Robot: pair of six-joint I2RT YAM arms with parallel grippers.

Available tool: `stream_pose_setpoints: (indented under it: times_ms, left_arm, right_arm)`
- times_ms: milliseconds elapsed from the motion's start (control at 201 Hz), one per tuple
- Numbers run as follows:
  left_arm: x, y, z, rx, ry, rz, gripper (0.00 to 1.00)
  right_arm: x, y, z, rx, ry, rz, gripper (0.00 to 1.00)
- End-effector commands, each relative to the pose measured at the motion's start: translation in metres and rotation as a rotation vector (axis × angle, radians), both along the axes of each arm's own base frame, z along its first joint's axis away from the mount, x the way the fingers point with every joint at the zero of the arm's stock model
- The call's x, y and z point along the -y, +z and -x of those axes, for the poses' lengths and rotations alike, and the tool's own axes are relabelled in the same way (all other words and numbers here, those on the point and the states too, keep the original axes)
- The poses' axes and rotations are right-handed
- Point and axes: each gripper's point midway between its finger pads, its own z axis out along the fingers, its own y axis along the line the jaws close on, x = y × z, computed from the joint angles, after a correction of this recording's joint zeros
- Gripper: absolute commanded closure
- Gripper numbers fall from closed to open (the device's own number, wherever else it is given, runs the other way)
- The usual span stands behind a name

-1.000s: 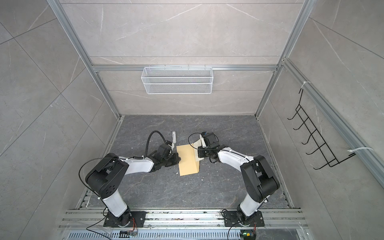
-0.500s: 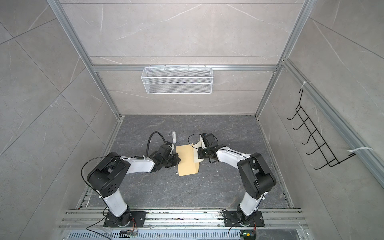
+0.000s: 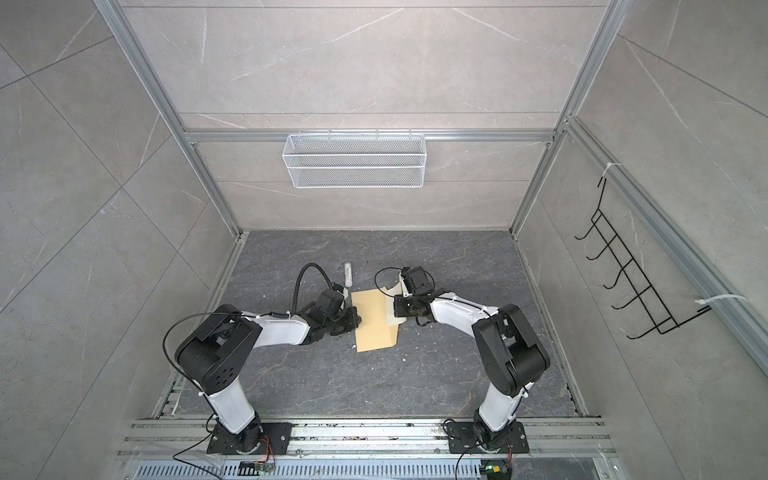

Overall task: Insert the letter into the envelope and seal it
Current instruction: 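Push the letter into the envelope opening with the right gripper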

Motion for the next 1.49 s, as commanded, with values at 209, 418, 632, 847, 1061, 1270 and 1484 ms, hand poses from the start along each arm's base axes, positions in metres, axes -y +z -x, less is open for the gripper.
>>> stream_pose_setpoints:
  times_ms: [209,418,632,847,1061,1270,1484]
  left_arm:
    - [0.0,-0.016,0.005,-0.026,0.011,-0.007,1.0]
    - [0.001,-0.02,0.006,-0.033,0.015,0.003,1.0]
    - [0.0,-0.022,0.007,-0.035,0.018,0.008,1.0]
    - [-0.001,-0.021,0.007,-0.029,0.024,0.007,1.0]
    - [-0.002,-0.02,0.007,-0.023,0.03,0.007,1.0]
    - [-0.001,-0.021,0.007,-0.024,0.031,0.011,1.0]
    - [0.001,-0.021,0.006,-0.026,0.03,0.021,1.0]
  right_arm:
    - [-0.009,-0.005,0.001,-0.032,-0.022,0.001,1.0]
    - [-0.016,-0.005,0.003,-0.036,-0.02,-0.009,1.0]
    - [-0.019,-0.009,0.006,-0.057,-0.021,-0.009,1.0]
    - [-0.013,-0.008,0.007,-0.077,-0.06,0.011,1.0]
    - [-0.011,-0.011,0.007,-0.106,-0.094,0.015,1.0]
    - [-0.013,-0.019,0.008,-0.138,-0.11,0.003,1.0]
    - [-0.018,-0.025,0.01,-0.162,-0.12,-0.021,1.0]
